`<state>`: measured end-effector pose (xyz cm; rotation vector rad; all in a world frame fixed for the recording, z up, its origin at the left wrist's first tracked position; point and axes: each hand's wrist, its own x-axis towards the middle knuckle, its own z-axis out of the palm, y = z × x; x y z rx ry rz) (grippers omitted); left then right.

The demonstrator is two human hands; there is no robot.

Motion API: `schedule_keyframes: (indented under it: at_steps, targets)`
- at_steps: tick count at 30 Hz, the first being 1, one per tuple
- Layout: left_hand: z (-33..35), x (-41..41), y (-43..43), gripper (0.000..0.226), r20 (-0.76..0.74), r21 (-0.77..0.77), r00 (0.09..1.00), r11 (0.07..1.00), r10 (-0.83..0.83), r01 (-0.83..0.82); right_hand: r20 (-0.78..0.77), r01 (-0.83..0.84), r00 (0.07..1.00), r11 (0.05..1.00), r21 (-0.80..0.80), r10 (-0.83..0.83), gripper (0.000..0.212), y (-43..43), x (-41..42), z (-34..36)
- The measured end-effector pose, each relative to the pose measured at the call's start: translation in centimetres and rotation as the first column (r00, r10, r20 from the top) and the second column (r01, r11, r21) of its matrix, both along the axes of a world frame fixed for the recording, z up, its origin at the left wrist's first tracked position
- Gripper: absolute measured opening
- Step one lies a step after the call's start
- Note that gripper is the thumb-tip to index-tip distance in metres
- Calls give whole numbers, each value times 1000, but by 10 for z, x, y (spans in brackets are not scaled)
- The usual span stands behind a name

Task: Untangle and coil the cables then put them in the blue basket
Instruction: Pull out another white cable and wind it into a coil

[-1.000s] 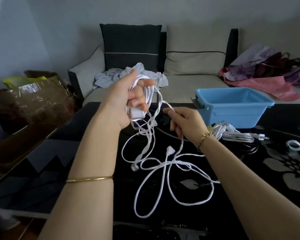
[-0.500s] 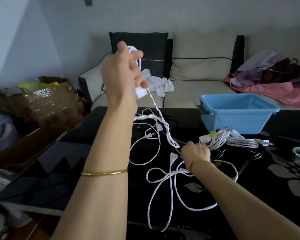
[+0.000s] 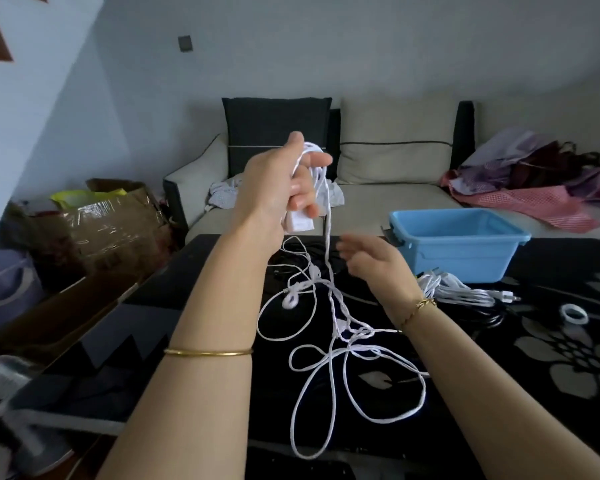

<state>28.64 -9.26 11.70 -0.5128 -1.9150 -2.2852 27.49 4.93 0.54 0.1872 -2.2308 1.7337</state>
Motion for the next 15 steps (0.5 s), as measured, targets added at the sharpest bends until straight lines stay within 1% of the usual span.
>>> schedule_keyframes:
  at_steps: [1, 2, 3, 4, 5, 8, 11, 12, 13, 15]
  targets:
    - [2, 6, 3, 44, -2, 7, 999, 999, -35, 35, -22, -51, 999, 993, -110, 49, 30, -4, 8, 9]
    - [4, 11, 6, 44, -3, 16, 998, 998, -67, 67, -44, -74, 997, 992, -105, 70, 22, -8, 14, 15]
    - [7, 16, 10, 44, -6, 30, 996, 995, -93, 94, -55, -71, 996, 996, -52, 68, 15, -11, 20, 20]
    - [10, 21, 13, 44, -9, 50, 994, 993, -110, 110, -49, -61, 997, 998, -18, 60, 11, -14, 24, 22]
    - [14, 26, 17, 43, -14, 71, 994, 991, -111, 112, -30, -66, 997, 997, -35, 65, 14, -14, 26, 20]
    - [31, 35, 32, 42, -49, 89, 998, 996, -26, 31, 59, -160, 981, 947, -279, 183, 18, -8, 34, 13]
    - [50, 38, 45, 41, -71, 95, 994, 993, 82, -75, 80, -204, 957, 844, -496, 279, 10, 7, 47, 11]
    - [55, 37, 47, 40, -71, 110, 991, 988, 113, -105, 89, -214, 949, 826, -522, 302, 8, 10, 50, 9]
    - [61, 37, 49, 40, -68, 135, 988, 982, 140, -130, 118, -206, 946, 843, -498, 301, 10, 13, 55, 6]
    - [74, 40, 51, 38, -45, 212, 984, 964, 172, -158, 190, -183, 937, 877, -444, 292, 22, 19, 62, -2]
